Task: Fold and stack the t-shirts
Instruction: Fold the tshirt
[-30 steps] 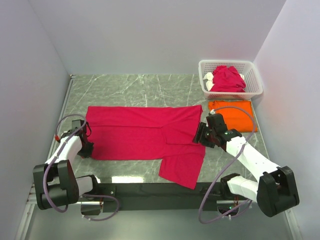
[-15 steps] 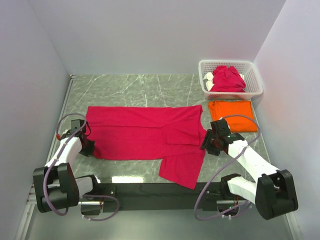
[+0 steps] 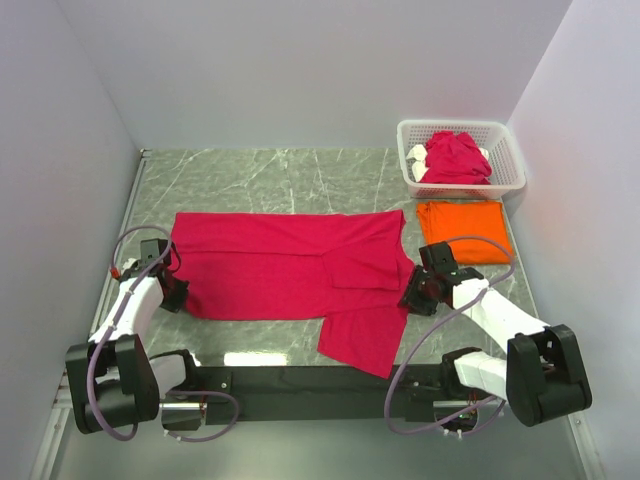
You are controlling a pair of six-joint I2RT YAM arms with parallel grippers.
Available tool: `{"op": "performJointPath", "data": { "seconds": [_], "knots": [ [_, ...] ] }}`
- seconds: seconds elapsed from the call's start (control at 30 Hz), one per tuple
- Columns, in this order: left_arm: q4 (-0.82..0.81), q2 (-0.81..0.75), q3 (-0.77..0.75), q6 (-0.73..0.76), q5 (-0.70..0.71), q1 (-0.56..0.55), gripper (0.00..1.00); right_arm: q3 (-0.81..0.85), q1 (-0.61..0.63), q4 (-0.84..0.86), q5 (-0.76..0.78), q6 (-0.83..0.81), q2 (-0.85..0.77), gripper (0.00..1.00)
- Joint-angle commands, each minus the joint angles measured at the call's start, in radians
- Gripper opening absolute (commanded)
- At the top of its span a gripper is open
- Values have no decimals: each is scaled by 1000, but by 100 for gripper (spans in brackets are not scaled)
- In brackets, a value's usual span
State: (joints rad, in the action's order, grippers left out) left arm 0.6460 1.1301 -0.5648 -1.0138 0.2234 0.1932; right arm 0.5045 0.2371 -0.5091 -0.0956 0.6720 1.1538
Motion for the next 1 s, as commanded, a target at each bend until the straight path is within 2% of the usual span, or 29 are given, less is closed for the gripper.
{"op": "performJointPath", "data": {
  "seconds": [0.0, 0.07, 0.17, 0.2, 0.53, 0.97],
  "knots": [
    [21, -15, -20, -12, 31, 2, 1, -32, -5, 1, -4, 8, 7, 37],
    [30, -16, -30, -14, 36, 2, 1, -21, -7, -14, 8, 3, -5, 29],
    [56, -30, -58, -6, 56, 3, 1, 17, -5, -57, 34, -14, -26, 10],
    [64, -36, -69, -3, 77, 2, 1, 31, -8, -71, 46, -18, -29, 0],
    [121, -4, -199, 78, 122, 2, 1, 193, -44, -154, 30, -90, -8, 0],
    [100, 209, -326, 156, 99, 3, 1, 436, -64, -224, -22, -175, 240, 0]
  ]
}}
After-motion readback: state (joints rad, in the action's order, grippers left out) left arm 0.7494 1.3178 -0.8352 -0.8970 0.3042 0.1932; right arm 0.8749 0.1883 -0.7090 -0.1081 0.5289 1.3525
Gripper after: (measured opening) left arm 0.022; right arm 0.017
